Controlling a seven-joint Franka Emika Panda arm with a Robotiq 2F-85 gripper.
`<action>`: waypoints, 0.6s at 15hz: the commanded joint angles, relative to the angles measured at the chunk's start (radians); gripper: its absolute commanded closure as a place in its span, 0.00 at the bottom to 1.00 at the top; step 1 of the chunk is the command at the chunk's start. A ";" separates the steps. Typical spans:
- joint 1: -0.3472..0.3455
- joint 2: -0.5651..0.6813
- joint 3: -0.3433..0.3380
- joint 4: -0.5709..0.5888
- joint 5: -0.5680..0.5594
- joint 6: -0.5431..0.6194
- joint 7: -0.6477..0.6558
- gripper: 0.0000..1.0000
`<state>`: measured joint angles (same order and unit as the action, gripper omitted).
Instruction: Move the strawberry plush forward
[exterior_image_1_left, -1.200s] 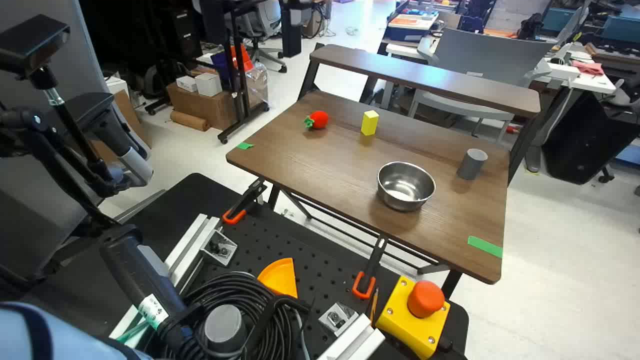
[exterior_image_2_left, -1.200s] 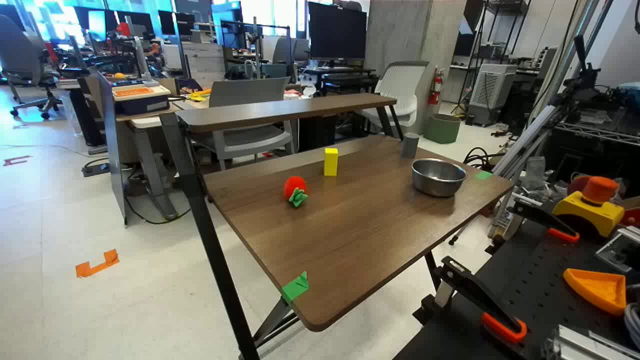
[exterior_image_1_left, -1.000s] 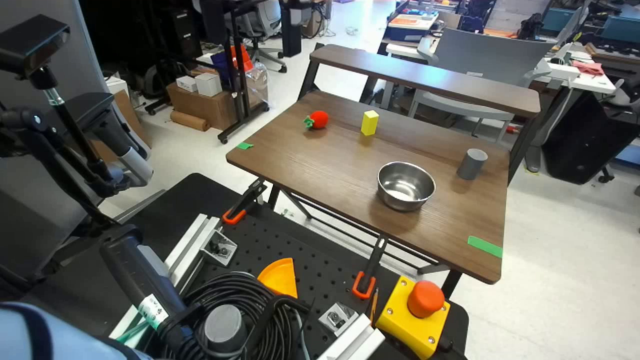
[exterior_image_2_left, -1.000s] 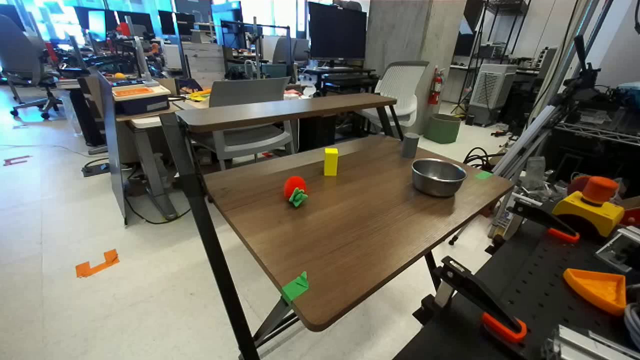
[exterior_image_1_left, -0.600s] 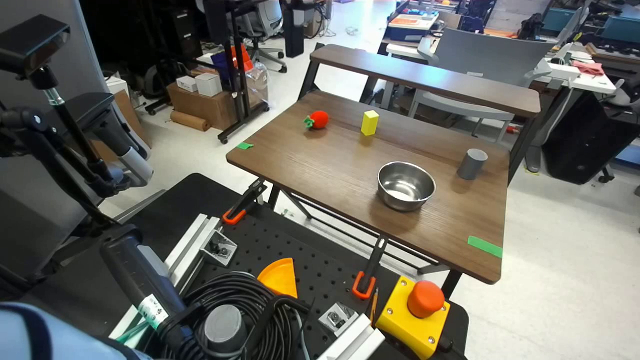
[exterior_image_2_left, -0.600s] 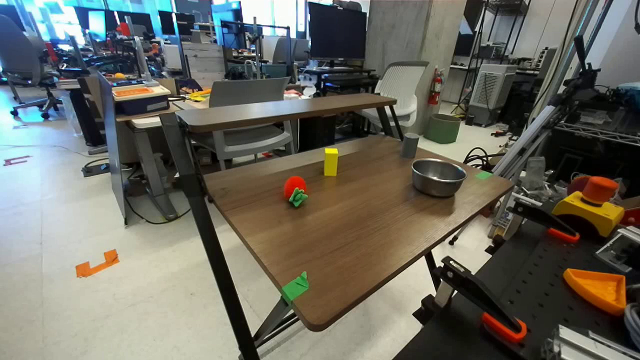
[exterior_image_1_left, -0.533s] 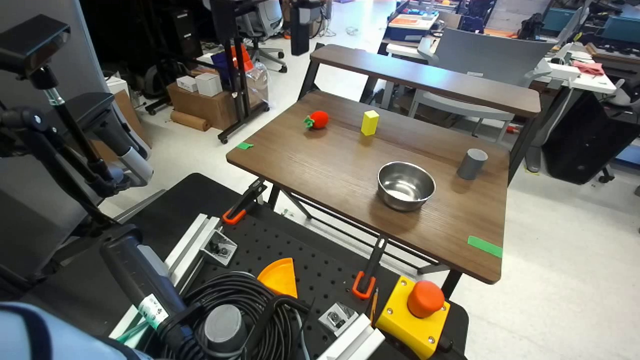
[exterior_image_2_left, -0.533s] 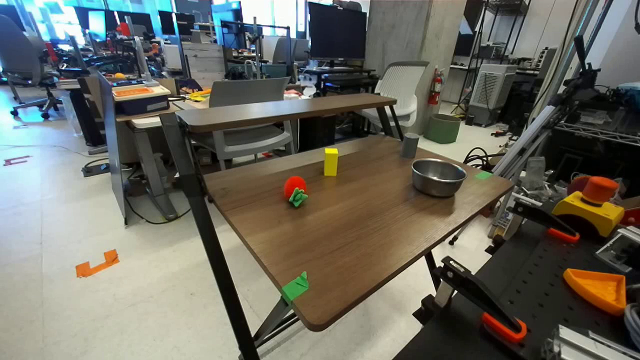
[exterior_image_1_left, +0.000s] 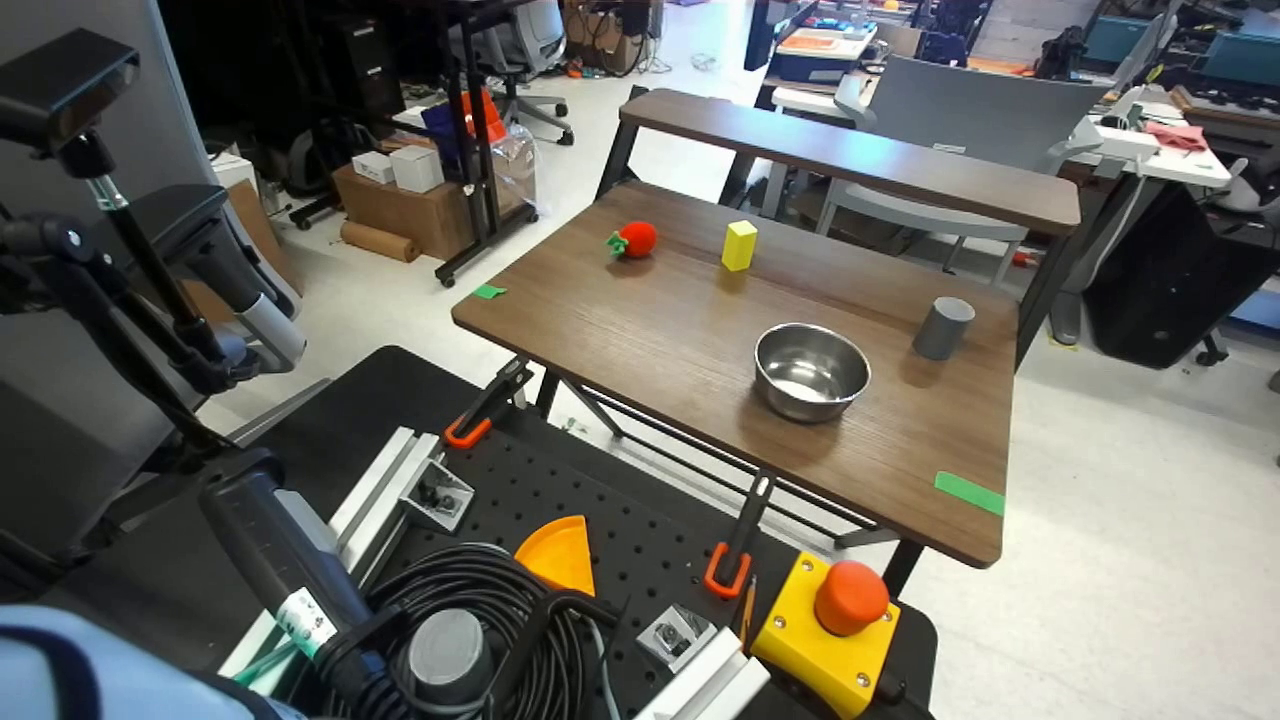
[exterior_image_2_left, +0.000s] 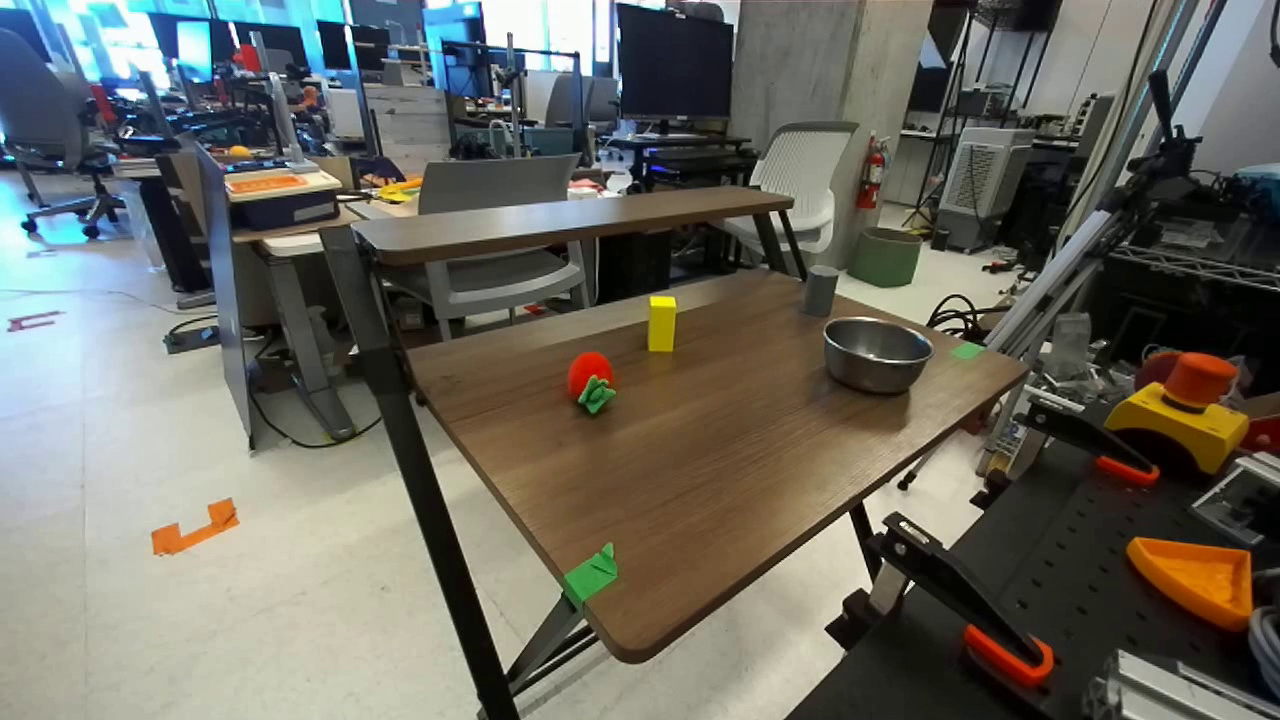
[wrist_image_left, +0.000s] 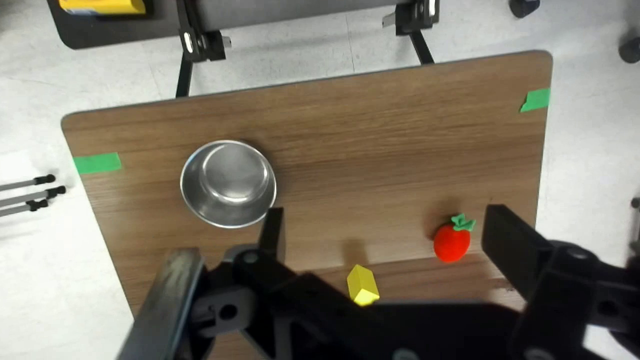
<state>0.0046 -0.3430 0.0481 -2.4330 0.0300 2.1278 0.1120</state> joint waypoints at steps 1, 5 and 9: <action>0.020 0.260 0.008 0.183 0.026 0.097 0.010 0.00; 0.063 0.507 0.035 0.346 0.075 0.210 -0.001 0.00; 0.105 0.739 0.069 0.536 0.092 0.227 0.000 0.00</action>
<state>0.0871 0.2290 0.0979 -2.0599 0.0969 2.3573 0.1130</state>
